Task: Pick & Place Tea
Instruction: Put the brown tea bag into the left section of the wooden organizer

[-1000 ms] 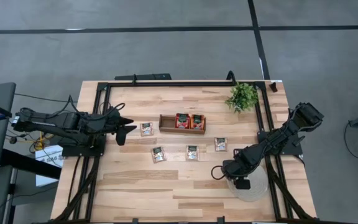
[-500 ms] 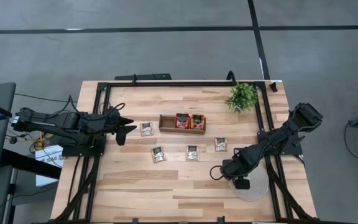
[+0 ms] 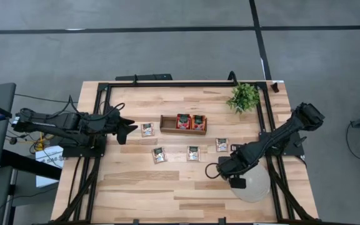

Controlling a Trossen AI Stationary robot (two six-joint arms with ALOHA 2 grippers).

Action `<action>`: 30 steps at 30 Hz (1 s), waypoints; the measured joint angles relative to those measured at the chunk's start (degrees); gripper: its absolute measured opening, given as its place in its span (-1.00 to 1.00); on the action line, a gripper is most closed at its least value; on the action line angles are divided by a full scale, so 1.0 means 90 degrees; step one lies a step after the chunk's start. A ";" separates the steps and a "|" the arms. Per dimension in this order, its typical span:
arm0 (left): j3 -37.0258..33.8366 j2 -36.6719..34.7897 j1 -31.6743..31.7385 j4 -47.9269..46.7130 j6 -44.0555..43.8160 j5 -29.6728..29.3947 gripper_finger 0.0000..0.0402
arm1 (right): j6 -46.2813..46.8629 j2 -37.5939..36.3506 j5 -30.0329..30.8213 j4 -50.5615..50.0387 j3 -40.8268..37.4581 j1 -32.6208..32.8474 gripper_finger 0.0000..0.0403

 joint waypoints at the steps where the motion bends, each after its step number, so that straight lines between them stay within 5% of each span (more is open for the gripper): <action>1: 0.0000 -0.0001 0.0000 0.0000 -0.0001 0.0000 -0.12 | -0.0057 0.0000 0.0091 -0.0032 0.0128 -0.0072 -1.00; 16: 0.0000 -0.0001 0.0002 0.0000 -0.0127 0.0000 -0.12 | -0.0353 -0.0005 0.1301 0.0002 0.1484 -0.1608 -1.00; 30: 0.0000 0.0373 0.0001 0.1284 -0.0281 0.0145 -0.12 | -0.1158 0.0160 0.1646 0.2076 0.1996 -0.2746 -1.00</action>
